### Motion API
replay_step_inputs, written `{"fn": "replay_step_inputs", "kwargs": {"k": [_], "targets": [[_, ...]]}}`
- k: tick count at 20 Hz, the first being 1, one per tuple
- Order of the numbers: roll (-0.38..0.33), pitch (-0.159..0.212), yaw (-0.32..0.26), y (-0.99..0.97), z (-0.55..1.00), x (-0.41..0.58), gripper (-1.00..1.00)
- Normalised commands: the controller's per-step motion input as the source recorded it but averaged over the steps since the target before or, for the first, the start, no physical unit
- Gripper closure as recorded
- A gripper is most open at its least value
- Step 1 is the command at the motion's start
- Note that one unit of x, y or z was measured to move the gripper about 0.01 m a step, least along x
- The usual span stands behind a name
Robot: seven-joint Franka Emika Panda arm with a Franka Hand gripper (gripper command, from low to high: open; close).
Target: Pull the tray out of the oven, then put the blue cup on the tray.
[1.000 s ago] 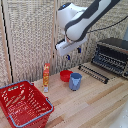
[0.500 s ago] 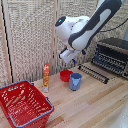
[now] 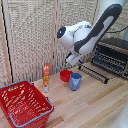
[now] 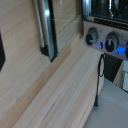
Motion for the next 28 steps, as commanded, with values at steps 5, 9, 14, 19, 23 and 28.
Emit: {"fn": "replay_step_inputs", "kwargs": {"k": [5,9,14,19,23,28], "targets": [[-0.135,-0.060,0.042,-0.85,0.12,-0.010,-1.00],[-0.079,-0.005,0.063,-0.90,-0.06,0.085,-1.00],[-0.018,0.005,0.038,-0.96,-0.14,0.181,-1.00],[0.032,-0.008,0.003,-1.00,0.00,0.138,-1.00],[0.035,0.041,0.002,-0.82,-0.12,0.263,-1.00],[0.007,0.096,0.000,-0.53,-0.23,0.294,-1.00]]}}
